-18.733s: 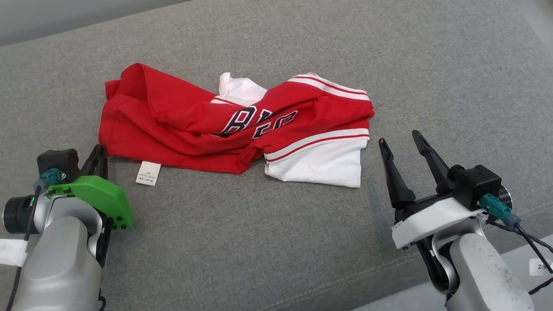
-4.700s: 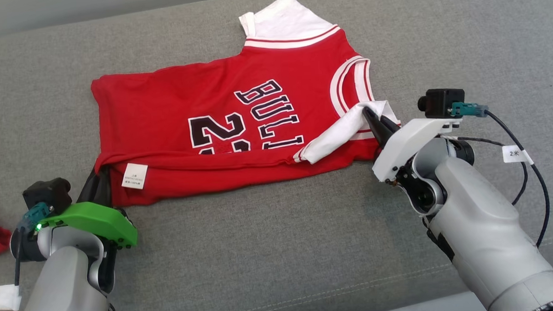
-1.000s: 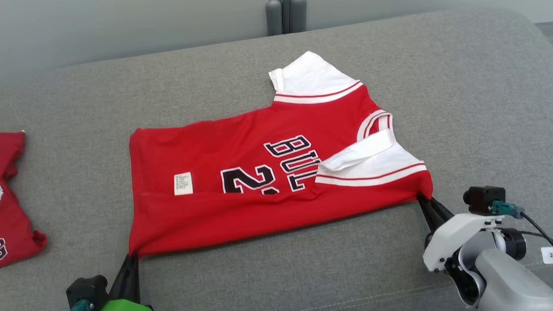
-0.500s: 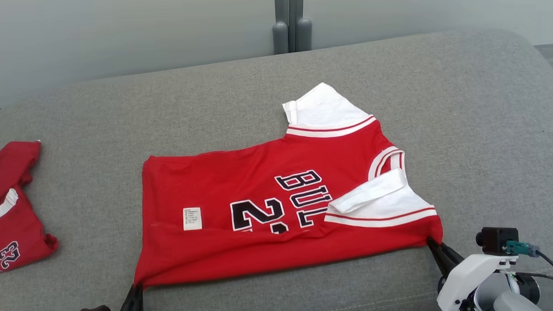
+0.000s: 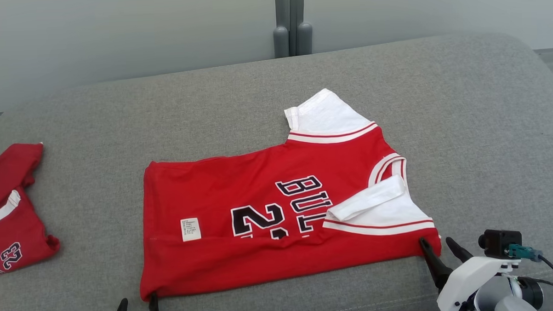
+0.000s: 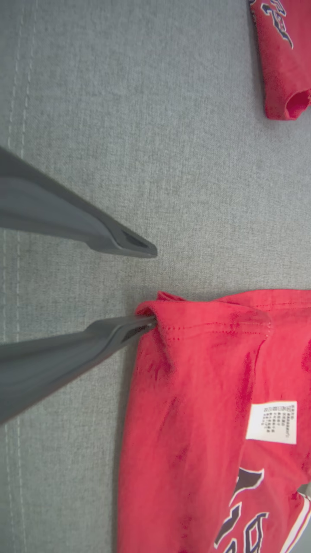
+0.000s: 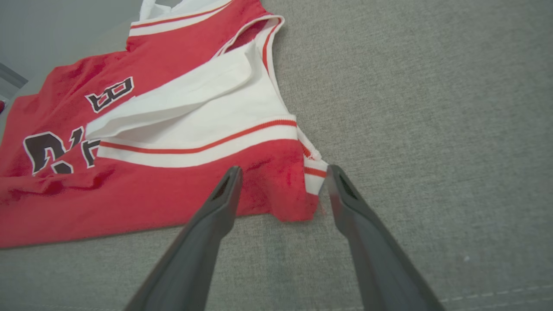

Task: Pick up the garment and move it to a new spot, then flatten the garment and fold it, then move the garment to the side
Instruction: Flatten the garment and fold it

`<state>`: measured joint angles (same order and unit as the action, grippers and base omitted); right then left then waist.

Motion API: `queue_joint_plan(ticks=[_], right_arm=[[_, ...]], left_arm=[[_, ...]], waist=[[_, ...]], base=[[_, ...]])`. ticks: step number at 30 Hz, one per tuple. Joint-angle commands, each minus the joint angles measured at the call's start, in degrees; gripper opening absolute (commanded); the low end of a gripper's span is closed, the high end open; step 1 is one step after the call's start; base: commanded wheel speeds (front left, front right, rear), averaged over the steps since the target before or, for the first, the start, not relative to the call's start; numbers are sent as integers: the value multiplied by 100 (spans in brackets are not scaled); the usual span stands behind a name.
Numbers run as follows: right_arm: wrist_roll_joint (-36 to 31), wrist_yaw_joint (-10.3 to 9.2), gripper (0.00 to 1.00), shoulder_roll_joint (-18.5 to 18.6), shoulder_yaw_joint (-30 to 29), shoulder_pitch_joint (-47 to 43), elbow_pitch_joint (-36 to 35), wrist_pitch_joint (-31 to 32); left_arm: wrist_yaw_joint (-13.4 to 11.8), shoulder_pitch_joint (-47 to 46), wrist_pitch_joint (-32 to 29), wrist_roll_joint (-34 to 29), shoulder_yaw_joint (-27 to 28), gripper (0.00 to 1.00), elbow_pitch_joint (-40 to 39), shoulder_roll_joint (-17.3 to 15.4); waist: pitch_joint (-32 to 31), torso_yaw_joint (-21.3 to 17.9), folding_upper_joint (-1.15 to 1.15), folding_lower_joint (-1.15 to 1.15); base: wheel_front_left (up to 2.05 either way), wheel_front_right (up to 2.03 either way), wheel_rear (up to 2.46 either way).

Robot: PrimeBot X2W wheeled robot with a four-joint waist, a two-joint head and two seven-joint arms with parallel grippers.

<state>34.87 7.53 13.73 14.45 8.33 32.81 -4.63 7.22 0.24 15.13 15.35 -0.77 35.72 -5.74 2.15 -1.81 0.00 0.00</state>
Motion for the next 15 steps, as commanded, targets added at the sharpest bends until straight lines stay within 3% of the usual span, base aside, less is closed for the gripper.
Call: queue_joint_plan(ticks=[1, 15], right_arm=[[-89, -8, 100, -26, -70, -123, -58, 7], [-677, -8, 100, -271, -432, -225, -1025, -491]], left_arm=[[-20, -42, 1, -33, 22, 100, -25, 41], [-122, 237, 1, -435, 329, 100, -1687, 205]], waist=[[0, 10, 0, 0], [-35, 144, 0, 0]], base=[[0, 0, 0], [0, 0, 0]])
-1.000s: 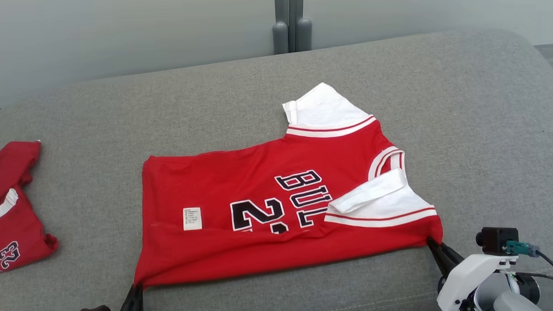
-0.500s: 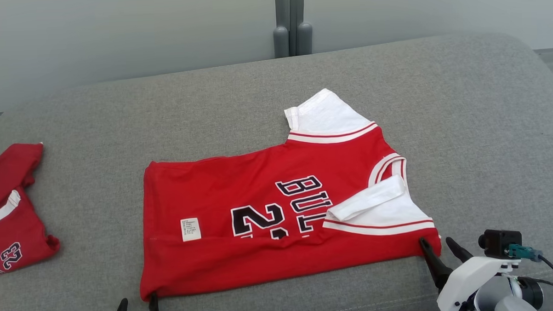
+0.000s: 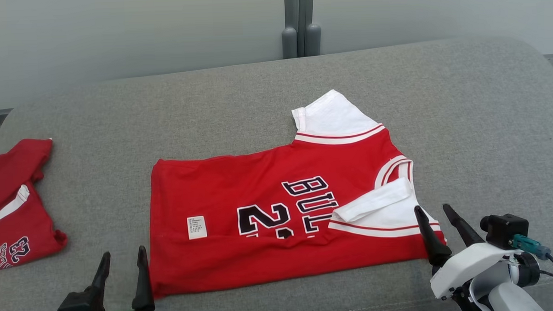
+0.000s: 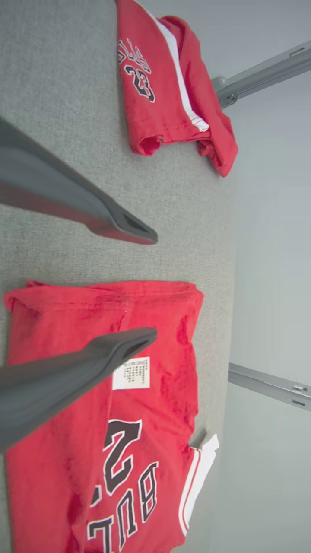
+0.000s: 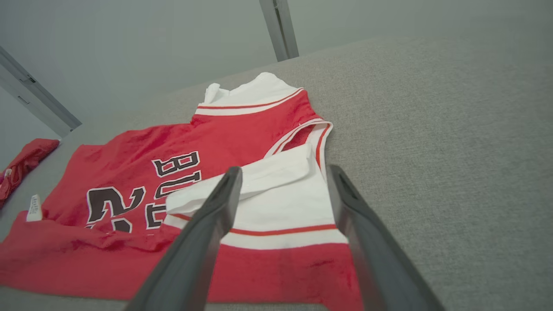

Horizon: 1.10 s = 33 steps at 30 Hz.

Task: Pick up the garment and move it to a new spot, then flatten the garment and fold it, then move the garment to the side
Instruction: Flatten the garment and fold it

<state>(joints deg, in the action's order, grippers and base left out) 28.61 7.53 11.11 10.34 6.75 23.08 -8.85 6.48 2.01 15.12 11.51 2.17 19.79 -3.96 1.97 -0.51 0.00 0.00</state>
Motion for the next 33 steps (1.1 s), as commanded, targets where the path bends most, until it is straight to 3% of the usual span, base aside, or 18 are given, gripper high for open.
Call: queue_joint_plan(ticks=[1, 10, 17, 24, 33], right_arm=[[-107, -8, 100, -33, -44, -69, -92, -128], [-618, -8, 100, -308, -360, -136, -387, -517], [-816, -8, 100, -489, -625, -211, -539, -592], [-951, -8, 100, -579, -542, -19, -565, -591], [-1003, -8, 100, -603, -440, 286, -535, -547]], left_arm=[[-69, 78, 2, -108, 50, 100, -243, 35], [-449, 234, 1, -471, 217, 100, -1302, 85], [-564, 203, 2, -508, 194, 100, -1526, 101], [-233, -532, 2, -622, -34, 100, -1167, -10], [3, -1924, -11, -391, -181, 100, 334, -294]], waist=[[-31, 23, 0, 0], [-80, 53, 0, 0], [-56, 58, 0, 0], [125, -53, 0, 0], [470, -449, 0, 0]], base=[[0, 0, 0], [0, 0, 0], [0, 0, 0], [0, 0, 0], [0, 0, 0]])
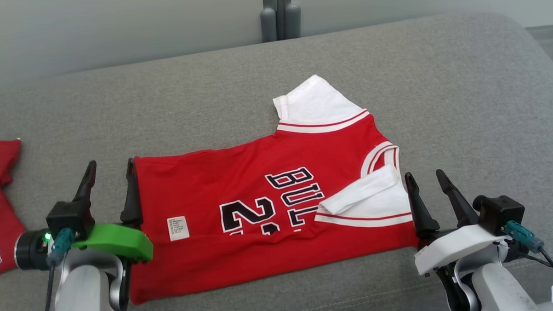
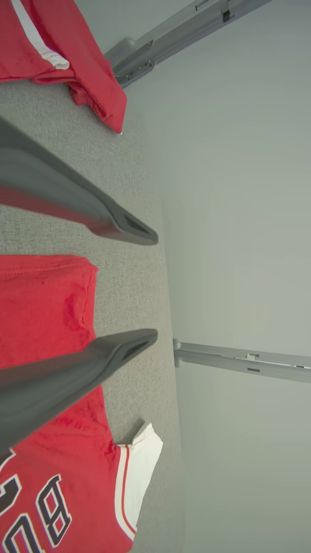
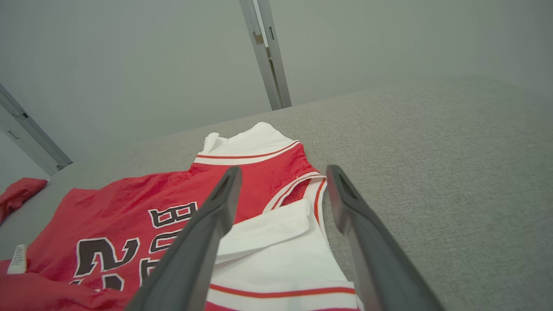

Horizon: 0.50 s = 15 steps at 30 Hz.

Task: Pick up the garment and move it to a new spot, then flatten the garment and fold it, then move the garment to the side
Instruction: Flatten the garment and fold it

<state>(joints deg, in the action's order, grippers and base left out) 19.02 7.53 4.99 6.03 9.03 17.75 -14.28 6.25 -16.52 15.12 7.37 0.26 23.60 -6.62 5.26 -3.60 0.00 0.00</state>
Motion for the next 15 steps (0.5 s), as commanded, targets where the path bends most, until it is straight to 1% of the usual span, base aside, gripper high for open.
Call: queue_joint_plan(ticks=[1, 10, 15], right_arm=[[-44, -8, 100, 5, -2, 92, -2, -9], [-90, -8, 100, -16, -1, 323, -7, -32], [-111, -8, 100, -22, 16, 444, -19, -43]], left_arm=[[32, -220, -14, 28, 5, 100, 158, -91], [88, -1377, -52, 386, 53, 100, 1884, -404], [103, -1843, -41, 531, 101, 100, 2769, -563]], waist=[[189, -188, 0, 0], [672, -535, 0, 0], [876, -685, 0, 0]], base=[[0, 0, 0], [0, 0, 0], [0, 0, 0]])
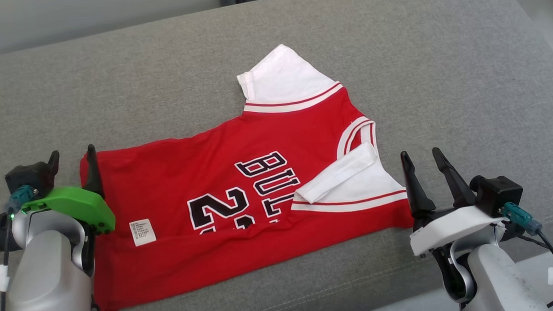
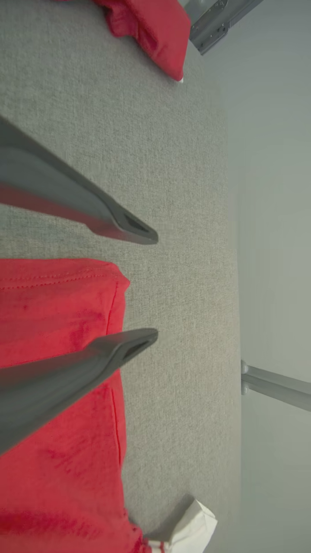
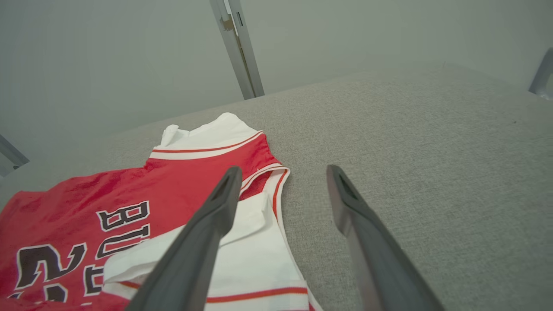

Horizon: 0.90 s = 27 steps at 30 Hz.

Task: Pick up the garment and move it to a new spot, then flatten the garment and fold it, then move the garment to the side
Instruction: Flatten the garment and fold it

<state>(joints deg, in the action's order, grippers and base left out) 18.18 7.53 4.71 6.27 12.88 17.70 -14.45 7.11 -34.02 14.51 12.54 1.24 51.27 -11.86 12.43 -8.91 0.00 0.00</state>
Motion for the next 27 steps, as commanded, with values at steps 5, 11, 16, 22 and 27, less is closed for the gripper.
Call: queue_joint_plan(ticks=[5, 11, 16, 22, 27], right_arm=[[-33, -7, 100, -6, -29, 128, -13, -42], [-47, -8, 100, -14, -28, 156, -12, -45], [-80, -8, 100, -24, -39, 177, 11, -58], [-120, -8, 100, -32, 11, 208, 42, -63], [-125, -8, 100, 47, 160, 368, 101, -17]], left_arm=[[30, -398, 43, 143, 23, 100, 655, -138], [22, -593, 65, 218, 34, 100, 1138, -191], [26, -696, 65, 291, 31, 100, 1413, -140], [34, -721, 68, 368, -17, 0, 1365, -104], [32, -574, 69, 387, -38, 0, 1101, -71]], waist=[[304, -246, 0, 0], [399, -279, 0, 0], [439, -258, 0, 0], [416, -202, 0, 0], [353, -115, 0, 0]], base=[[0, 0, 0], [0, 0, 0], [0, 0, 0], [0, 0, 0], [0, 0, 0]])
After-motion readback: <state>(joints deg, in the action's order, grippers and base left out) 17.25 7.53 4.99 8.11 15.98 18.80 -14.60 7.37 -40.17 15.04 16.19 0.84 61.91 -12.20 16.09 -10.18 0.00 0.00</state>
